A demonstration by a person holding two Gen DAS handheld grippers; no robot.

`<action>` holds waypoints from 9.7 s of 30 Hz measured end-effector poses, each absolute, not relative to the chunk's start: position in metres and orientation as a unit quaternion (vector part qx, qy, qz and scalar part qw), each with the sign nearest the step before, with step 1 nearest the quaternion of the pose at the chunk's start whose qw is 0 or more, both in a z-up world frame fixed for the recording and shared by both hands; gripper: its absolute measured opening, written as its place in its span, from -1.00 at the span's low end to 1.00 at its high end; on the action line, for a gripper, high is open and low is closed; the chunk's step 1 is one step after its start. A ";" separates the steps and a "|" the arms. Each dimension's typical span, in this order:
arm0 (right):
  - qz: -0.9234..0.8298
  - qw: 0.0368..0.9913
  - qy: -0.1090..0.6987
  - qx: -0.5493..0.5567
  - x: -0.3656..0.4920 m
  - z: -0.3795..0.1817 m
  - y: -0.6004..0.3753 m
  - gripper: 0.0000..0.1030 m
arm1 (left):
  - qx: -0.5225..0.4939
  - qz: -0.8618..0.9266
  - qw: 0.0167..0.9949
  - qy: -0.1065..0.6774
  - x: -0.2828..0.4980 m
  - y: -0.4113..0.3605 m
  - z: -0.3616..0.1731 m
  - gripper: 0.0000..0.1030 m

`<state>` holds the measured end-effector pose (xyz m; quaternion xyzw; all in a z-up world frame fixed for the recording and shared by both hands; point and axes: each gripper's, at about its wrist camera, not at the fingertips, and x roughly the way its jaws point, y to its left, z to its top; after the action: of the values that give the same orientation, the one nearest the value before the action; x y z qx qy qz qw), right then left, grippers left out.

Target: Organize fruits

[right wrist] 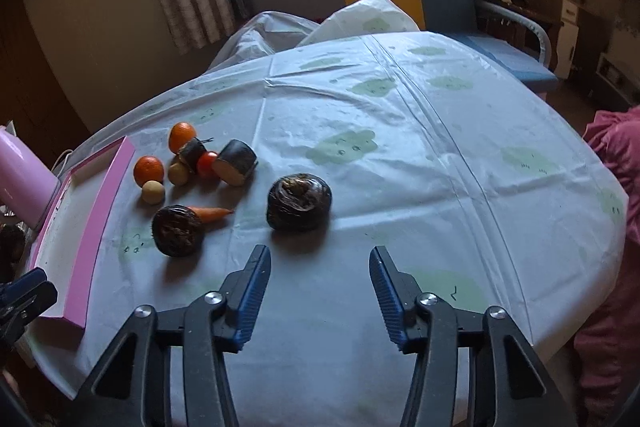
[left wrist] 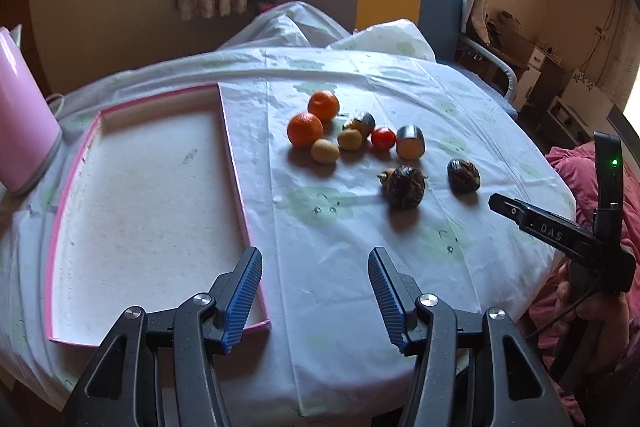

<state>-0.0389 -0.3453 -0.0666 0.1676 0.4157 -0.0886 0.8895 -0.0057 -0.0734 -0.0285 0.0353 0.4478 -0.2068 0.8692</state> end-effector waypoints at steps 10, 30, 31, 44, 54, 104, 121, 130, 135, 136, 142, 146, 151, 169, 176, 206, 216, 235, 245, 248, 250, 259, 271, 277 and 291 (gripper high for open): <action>-0.057 0.899 0.406 0.152 -0.001 -0.067 -0.340 0.05 | 0.035 -0.227 0.856 0.464 0.012 -0.094 -0.027 0.09; -0.061 0.908 0.403 0.099 0.016 -0.090 -0.333 -0.08 | 0.024 -0.282 0.828 0.483 0.048 -0.147 -0.052 0.33; -0.061 0.909 0.399 0.103 0.015 -0.091 -0.334 -0.07 | 0.026 -0.281 0.827 0.486 0.049 -0.151 -0.054 0.33; -0.062 0.914 0.391 0.088 0.014 -0.094 -0.327 0.05 | 0.010 -0.266 0.818 0.510 0.063 -0.169 -0.068 -0.06; -0.078 0.915 0.389 0.075 0.016 -0.096 -0.324 -0.03 | 0.011 -0.284 0.817 0.502 0.060 -0.171 -0.072 -0.35; -0.081 0.906 0.414 0.048 0.012 -0.088 -0.312 -0.08 | -0.053 0.010 0.899 0.434 0.059 0.058 -0.032 -0.11; 0.136 0.909 0.392 0.038 0.019 -0.033 -0.186 -0.09 | -0.086 0.029 0.901 0.425 0.044 0.094 -0.029 -0.11; 0.259 0.876 0.405 -0.035 0.063 -0.032 -0.070 -0.09 | -0.096 0.041 0.902 0.419 0.039 0.108 -0.028 -0.11; 0.270 0.854 0.441 -0.055 0.080 -0.056 -0.037 -0.09 | -0.098 0.038 0.901 0.422 0.038 0.111 -0.030 -0.11; 0.268 0.852 0.447 -0.056 0.082 -0.060 -0.033 -0.09 | -0.099 0.037 0.900 0.422 0.038 0.111 -0.031 -0.11; 0.259 0.853 0.450 -0.051 0.085 -0.067 -0.030 -0.08 | -0.100 0.038 0.898 0.426 0.038 0.111 -0.033 -0.11; 0.253 0.863 0.436 -0.033 0.081 -0.058 -0.040 0.01 | -0.098 0.037 0.900 0.424 0.037 0.110 -0.031 -0.11; 0.233 0.878 0.419 -0.004 0.072 -0.047 -0.063 0.04 | -0.092 0.028 0.900 0.424 0.036 0.103 -0.030 -0.11; 0.038 0.908 0.407 0.095 0.025 -0.053 -0.227 0.04 | -0.073 -0.016 0.900 0.429 0.034 0.070 -0.024 -0.11; 0.015 0.909 0.406 0.095 0.028 -0.060 -0.260 -0.09 | -0.057 -0.041 0.898 0.434 0.033 0.052 -0.023 -0.11; 0.077 0.902 0.425 0.007 0.077 -0.092 -0.258 -0.33 | -0.038 -0.186 0.854 0.484 0.071 -0.059 -0.030 -0.11; 0.077 0.905 0.418 0.006 0.074 -0.093 -0.257 -0.33 | -0.039 -0.206 0.830 0.517 0.107 -0.109 -0.053 -0.18; 0.083 0.905 0.416 0.022 0.075 -0.094 -0.261 -0.32 | -0.042 -0.196 0.823 0.532 0.134 -0.134 -0.081 -0.45; 0.079 0.906 0.415 0.012 0.076 -0.095 -0.258 -0.32 | -0.024 -0.195 0.839 0.507 0.097 -0.110 -0.055 -0.45; 0.075 0.907 0.415 0.005 0.075 -0.095 -0.256 -0.32 | -0.027 -0.181 0.853 0.488 0.089 -0.090 -0.041 -0.45; 0.073 0.907 0.415 0.000 0.075 -0.095 -0.255 -0.32 | -0.034 -0.168 0.861 0.479 0.089 -0.074 -0.034 -0.45; 0.060 0.908 0.415 -0.025 0.074 -0.094 -0.247 -0.33 | -0.066 -0.074 0.872 0.479 0.120 0.000 -0.043 -0.45; 0.051 0.907 0.416 -0.041 0.073 -0.095 -0.244 -0.33 | -0.068 -0.051 0.866 0.492 0.131 0.014 -0.063 -0.44; 0.048 0.907 0.415 -0.045 0.074 -0.095 -0.242 -0.33 | -0.070 -0.049 0.868 0.489 0.123 0.015 -0.060 -0.33; 0.041 0.906 0.419 -0.051 0.072 -0.093 -0.240 -0.34 | -0.057 -0.051 0.891 0.448 0.078 0.023 -0.023 -0.33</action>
<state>0.0719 -0.2395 -0.0935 -0.0513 0.4190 0.0411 0.9056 0.0781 0.0228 -0.0228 -0.0568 0.4477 -0.0515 0.8909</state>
